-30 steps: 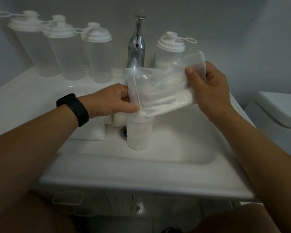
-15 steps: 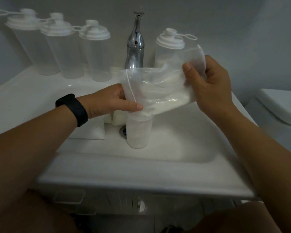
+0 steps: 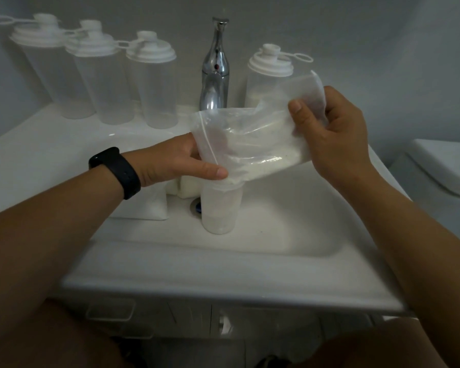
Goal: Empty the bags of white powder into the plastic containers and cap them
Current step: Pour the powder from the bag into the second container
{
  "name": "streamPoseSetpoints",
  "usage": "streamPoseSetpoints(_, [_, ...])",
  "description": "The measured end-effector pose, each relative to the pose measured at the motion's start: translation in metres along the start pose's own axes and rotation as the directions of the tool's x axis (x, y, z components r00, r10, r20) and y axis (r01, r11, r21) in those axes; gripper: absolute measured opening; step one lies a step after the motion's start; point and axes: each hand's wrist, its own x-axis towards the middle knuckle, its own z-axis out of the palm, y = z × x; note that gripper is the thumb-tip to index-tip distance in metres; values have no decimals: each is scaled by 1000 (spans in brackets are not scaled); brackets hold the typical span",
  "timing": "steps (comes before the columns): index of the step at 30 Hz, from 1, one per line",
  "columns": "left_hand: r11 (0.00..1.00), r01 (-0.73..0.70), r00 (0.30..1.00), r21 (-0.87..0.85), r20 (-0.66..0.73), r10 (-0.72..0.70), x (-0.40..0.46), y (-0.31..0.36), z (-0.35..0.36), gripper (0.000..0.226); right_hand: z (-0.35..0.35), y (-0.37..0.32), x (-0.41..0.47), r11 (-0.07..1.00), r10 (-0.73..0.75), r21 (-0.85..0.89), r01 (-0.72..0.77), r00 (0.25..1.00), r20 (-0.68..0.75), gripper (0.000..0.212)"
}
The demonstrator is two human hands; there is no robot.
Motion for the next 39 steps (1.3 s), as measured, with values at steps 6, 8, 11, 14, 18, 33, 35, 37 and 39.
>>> streamPoseSetpoints(6, [981, 91, 988, 172, 107, -110, 0, -4, 2, 81, 1, 0, -1, 1000, -2, -28, 2, 1000, -11, 24])
streamPoseSetpoints(8, [977, 99, 989, 191, 87, -117, 0, -7, 5, 74, 0, 0, -1, 999, -11, -39, 10, 1000, -19, 28])
streamPoseSetpoints(11, [972, 98, 994, 212, 21, -105, 1, -9, 9, 73, -1, -2, -1, 998, -20, -52, 19, 1000, -13, 23])
streamPoseSetpoints(14, [961, 89, 996, 263, -11, -90, 2, -8, 11, 74, -3, -3, -1, 997, -37, -71, 35, 999, -26, 19])
streamPoseSetpoints(18, [961, 74, 997, 265, -8, -74, 1, -4, 13, 72, -4, -1, 0, 997, -49, -68, 48, 999, -23, 24])
streamPoseSetpoints(33, [937, 115, 993, 330, -7, -119, -2, -6, 11, 77, -4, -1, 0, 995, -69, -70, 70, 997, 18, 24])
streamPoseSetpoints(35, [937, 120, 992, 328, -12, -123, -1, -6, 11, 77, -4, -2, 0, 996, -64, -61, 66, 998, 24, 22])
streamPoseSetpoints(37, [935, 124, 992, 332, -15, -126, -1, -7, 11, 76, -4, -3, -1, 997, -54, -54, 56, 998, 33, 17])
streamPoseSetpoints(39, [934, 126, 992, 335, -15, -128, 0, -7, 10, 73, -4, -3, -1, 997, -57, -52, 59, 998, 25, 18])
